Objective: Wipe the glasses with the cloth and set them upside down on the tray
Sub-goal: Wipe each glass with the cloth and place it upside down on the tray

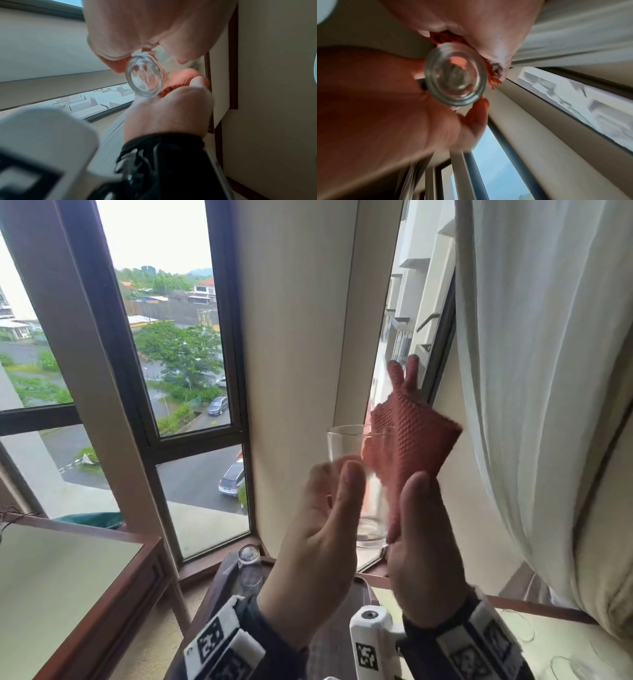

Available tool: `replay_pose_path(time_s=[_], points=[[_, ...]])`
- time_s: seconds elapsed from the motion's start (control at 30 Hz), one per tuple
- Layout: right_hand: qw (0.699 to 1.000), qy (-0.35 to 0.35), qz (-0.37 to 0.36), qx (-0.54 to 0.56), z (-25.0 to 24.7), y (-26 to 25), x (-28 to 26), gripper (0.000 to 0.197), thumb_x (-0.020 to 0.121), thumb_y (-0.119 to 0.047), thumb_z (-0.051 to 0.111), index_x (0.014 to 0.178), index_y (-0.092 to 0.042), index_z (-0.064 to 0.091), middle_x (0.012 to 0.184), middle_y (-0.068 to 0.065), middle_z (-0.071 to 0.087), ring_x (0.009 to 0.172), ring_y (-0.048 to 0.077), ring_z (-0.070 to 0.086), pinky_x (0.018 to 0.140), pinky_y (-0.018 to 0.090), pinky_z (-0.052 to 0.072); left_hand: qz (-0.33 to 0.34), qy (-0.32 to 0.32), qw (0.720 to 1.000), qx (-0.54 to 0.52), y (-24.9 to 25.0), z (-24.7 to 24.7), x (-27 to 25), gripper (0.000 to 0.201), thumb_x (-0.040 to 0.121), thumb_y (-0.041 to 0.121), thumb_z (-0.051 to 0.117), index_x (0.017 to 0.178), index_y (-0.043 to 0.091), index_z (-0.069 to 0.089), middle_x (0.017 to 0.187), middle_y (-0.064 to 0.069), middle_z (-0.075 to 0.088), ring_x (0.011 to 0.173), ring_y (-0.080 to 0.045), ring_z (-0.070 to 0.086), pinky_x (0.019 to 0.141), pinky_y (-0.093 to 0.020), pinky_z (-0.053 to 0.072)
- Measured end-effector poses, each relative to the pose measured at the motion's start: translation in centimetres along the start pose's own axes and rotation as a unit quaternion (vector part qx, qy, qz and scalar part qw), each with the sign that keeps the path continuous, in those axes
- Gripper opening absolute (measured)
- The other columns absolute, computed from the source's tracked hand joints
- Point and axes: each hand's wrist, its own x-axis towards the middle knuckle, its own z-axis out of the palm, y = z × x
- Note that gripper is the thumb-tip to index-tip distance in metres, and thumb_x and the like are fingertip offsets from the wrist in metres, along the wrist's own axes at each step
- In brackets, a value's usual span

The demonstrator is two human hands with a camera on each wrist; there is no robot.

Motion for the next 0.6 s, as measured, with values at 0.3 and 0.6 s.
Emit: replay_pose_path(time_s=[0.3,0.6], points=[[0.996,0.052,-0.047,-0.047,2.2,3.0,-3.1,0.051,0.104,-0.062,0.030,0.141,-0.033,0.053,0.120,-0.010,0.066,0.101,0.001,0.061,0.093,0.028,0.053,-0.017,0.007,0.999,-0.048,0.8,-1.6,1.6,0.060,0.102,0.063,0.035,0.150,0.027,0.038,0.113,-0.006,0.075,0.099,-0.013,0.076,0.091,-0.029,0.061],[0.975,0.002,-0.209,-0.072,1.3,-0.1,-0.4,0.049,0.111,-0.034,0.021,0.156,-0.019,0.030,0.153,0.017,0.043,0.135,0.026,0.049,0.111,0.043,0.041,-0.006,-0.001,1.000,-0.024,0.4,-0.4,1.4,0.075,0.094,0.083,0.032,0.154,0.038,0.029,0.142,0.003,0.065,0.135,-0.011,0.061,0.119,-0.044,0.045]])
